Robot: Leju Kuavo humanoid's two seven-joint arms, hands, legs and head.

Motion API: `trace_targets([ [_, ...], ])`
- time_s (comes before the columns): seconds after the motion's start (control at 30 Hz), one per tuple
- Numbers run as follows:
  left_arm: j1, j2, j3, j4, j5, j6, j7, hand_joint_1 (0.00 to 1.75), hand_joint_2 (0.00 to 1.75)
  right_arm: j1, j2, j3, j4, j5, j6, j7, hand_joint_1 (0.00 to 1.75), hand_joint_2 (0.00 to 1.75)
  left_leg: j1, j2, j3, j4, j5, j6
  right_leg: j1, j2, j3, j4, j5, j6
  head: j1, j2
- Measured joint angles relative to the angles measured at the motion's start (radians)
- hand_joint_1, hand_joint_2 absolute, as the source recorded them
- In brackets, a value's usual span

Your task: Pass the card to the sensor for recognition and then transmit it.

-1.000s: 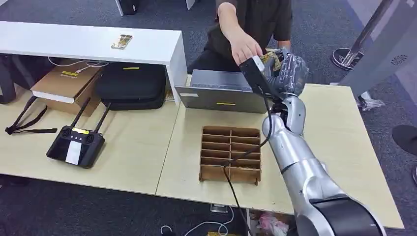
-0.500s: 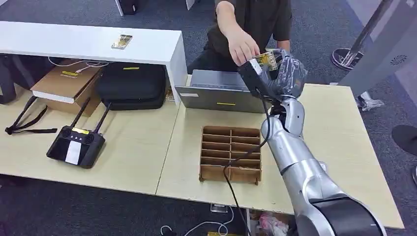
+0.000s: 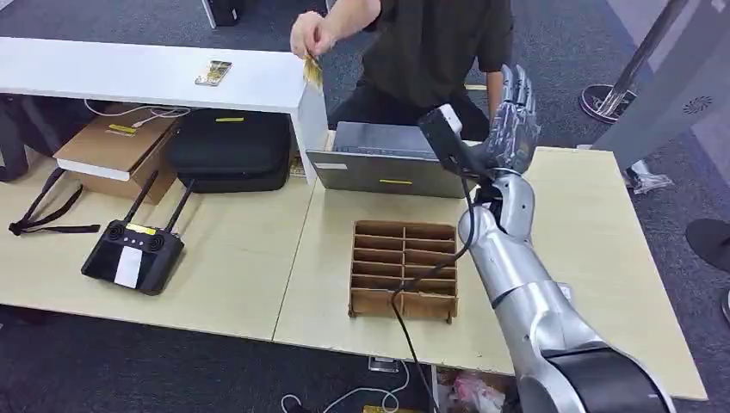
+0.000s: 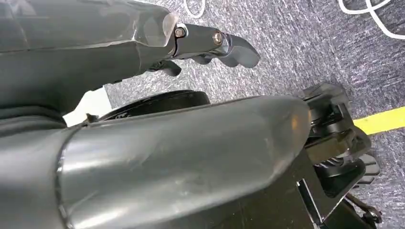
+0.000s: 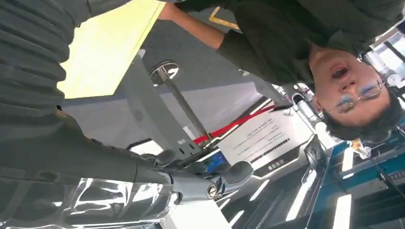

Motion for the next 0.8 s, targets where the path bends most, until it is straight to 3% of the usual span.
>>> trace_targets([
  [0.37,0.003,0.001,-0.06,0.0,0.007,0.01,0.035,0.0,0.0,0.046,-0.014,-0.006,-0.063,0.029,0.002,-0.002,0.0,1.75,0.0,0.0,0.0,0.0,0.0,0.0,0.0,0.0,0.0,0.0,0.0,0.0,0.0,0.0],
  [0.6,0.017,0.004,-0.095,-0.001,0.036,0.042,0.033,0.0,0.0,0.156,-0.05,-0.01,-0.255,0.055,0.045,0.007,0.0,1.75,0.0,0.0,0.0,0.0,0.0,0.0,0.0,0.0,0.0,-0.001,0.0,0.0,0.0,0.0],
  [0.8,0.017,0.004,-0.095,-0.001,0.036,0.042,0.033,0.0,0.0,0.156,-0.05,-0.01,-0.255,0.055,0.045,0.007,0.0,1.75,0.0,0.0,0.0,0.0,0.0,0.0,0.0,0.0,0.0,-0.001,0.0,0.0,0.0,0.0],
])
